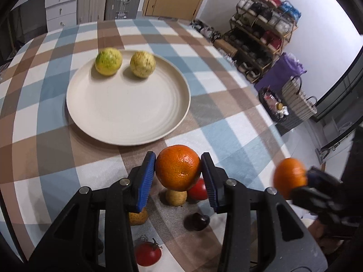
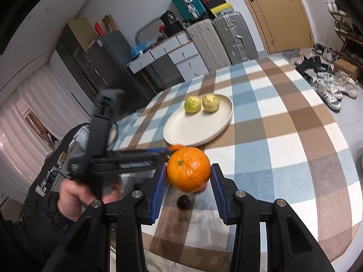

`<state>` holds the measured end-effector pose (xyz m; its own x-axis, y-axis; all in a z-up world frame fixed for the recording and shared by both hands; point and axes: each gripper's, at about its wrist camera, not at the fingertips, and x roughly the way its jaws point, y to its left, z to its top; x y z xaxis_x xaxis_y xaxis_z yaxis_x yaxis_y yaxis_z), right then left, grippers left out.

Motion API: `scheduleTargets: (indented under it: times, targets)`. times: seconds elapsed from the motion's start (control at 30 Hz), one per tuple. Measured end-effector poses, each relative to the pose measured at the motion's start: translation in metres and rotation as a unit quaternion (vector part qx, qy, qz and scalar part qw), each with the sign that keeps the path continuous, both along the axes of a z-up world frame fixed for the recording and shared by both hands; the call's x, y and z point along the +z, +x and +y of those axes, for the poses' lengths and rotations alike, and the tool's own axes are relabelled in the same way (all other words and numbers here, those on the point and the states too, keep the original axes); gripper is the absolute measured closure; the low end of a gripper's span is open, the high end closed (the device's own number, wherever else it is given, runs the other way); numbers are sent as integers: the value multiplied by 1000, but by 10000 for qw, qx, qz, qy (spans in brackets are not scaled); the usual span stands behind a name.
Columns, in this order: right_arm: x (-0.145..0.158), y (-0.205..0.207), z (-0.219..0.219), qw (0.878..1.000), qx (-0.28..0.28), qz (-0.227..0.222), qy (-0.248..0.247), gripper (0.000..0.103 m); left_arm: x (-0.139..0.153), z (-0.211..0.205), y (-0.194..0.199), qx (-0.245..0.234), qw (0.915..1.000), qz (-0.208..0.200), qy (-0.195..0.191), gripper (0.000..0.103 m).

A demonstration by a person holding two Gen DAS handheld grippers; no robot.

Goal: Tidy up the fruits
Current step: 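Carry both tangerines over the white plate and open both tools to release them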

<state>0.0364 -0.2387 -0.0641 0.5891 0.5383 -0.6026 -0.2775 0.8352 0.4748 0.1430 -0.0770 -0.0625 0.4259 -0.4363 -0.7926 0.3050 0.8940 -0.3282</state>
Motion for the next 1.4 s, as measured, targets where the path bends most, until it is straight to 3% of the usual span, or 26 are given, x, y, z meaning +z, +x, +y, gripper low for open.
scheduleTargets:
  times: [0.37,0.6,0.73,0.9,1.1,1.4]
  targets:
    - [-2,30,26,9982,407,-220,-394,63,48,43,10,318,9963,-416,-676,65]
    - [8,88,51,9951,577,-514,-621,63,60,91,50,808,9919,-521,-832,65]
    - [5,133,67,9946,592,-488,-702,63,52,110,75,959,9913,-406,-808,65]
    - [-17,185,84,9960,619,-116,-629,63,34,114,110,1007,9914,-211,-804,65]
    - [-39,216,110,9908,905,16,-1006,63,7,107,147,902,9939,-55,-635,65]
    - [-69,236,131,9862,1150,246,-1163,63,-28,105,165,917,9936,163,-636,65]
